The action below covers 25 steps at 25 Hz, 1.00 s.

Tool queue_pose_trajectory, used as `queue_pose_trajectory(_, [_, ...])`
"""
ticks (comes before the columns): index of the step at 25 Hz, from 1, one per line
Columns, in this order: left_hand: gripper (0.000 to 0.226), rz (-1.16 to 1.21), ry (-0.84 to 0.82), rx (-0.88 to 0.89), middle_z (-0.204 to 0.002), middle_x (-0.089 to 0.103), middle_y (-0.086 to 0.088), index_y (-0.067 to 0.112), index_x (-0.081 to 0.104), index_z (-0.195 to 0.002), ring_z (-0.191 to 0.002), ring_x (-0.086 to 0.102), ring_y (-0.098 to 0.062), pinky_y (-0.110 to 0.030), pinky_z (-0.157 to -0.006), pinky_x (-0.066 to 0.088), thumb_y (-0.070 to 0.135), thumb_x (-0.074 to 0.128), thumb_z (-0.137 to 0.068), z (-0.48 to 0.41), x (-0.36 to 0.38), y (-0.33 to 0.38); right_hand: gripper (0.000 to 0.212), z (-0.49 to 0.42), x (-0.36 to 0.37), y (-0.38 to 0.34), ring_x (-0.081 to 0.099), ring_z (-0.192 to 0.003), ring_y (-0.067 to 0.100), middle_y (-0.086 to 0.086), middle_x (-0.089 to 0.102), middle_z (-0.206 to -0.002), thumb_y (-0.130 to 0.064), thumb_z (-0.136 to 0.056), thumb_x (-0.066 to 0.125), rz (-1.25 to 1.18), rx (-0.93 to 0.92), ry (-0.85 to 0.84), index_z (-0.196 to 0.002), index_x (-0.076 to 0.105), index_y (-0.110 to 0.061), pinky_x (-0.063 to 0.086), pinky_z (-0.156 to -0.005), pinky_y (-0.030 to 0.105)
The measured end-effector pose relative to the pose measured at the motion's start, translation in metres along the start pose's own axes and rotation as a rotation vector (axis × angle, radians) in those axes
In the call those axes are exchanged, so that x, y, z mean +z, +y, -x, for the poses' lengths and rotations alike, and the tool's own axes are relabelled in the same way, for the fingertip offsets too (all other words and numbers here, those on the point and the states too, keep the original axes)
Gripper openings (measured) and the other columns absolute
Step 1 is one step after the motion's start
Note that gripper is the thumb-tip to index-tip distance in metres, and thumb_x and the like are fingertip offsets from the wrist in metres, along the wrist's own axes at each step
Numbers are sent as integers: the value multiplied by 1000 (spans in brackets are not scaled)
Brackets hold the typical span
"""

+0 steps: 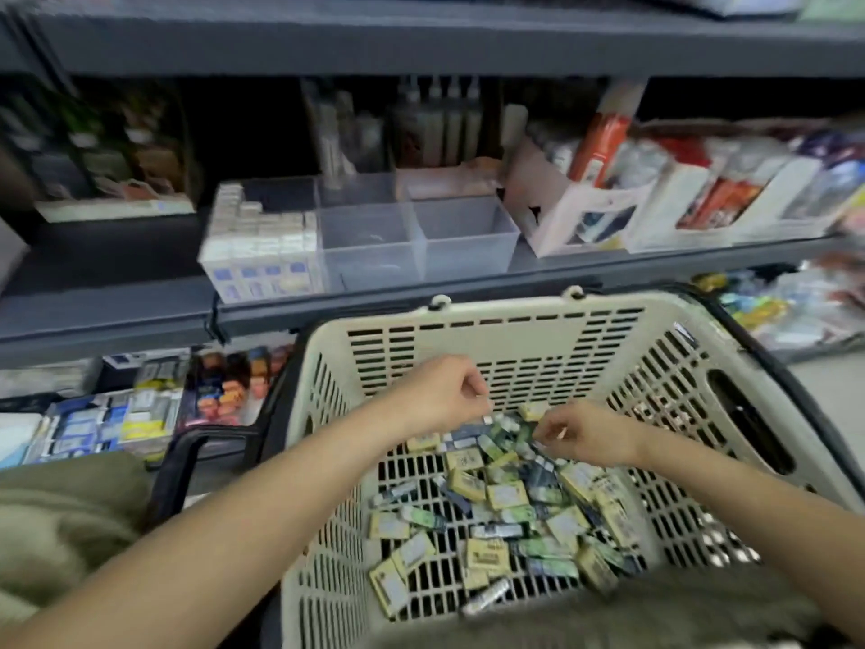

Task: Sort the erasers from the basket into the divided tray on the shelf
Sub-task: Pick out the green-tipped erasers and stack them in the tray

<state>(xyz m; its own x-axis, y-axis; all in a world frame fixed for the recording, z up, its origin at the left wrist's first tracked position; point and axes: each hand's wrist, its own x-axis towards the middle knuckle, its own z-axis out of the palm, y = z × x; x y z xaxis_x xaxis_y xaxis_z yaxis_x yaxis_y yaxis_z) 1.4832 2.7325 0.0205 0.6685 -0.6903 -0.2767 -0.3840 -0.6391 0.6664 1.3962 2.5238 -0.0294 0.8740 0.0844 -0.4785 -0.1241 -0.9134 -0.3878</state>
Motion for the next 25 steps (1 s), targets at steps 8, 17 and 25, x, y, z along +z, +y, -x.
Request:
queue_pose_trajectory(8, [15, -13, -84, -349, -90, 64, -10, 6, 67, -94, -79, 60, -22, -31, -70, 48, 17, 62, -85, -55, 64, -34, 26, -59, 44, -17, 59, -95, 26, 7, 63, -107, -25, -90, 50, 164, -47, 87, -113, 56, -16, 51, -77, 37])
queue_pose_trajectory(17, [8, 480, -38, -391, -87, 61, -8, 13, 59, -86, -70, 58, -18, -29, -59, 48, 7, 64, -85, -60, 78, -48, 8, -66, 23, -3, 65, -79, 13, 1, 68, -85, -15, -87, 62, -689, 110, 295, -92, 59, -20, 55, -78, 29])
queue_pose_trajectory(25, [14, 883, 82, -685, -107, 60, -18, 8, 55, -88, -92, 57, -25, -29, -68, 51, -5, 56, -83, -54, 84, -61, 66, -76, 53, 16, 42, -122, 23, 1, 49, -134, -44, -81, 63, 287, 112, 111, -138, 35, -23, 38, -100, 38])
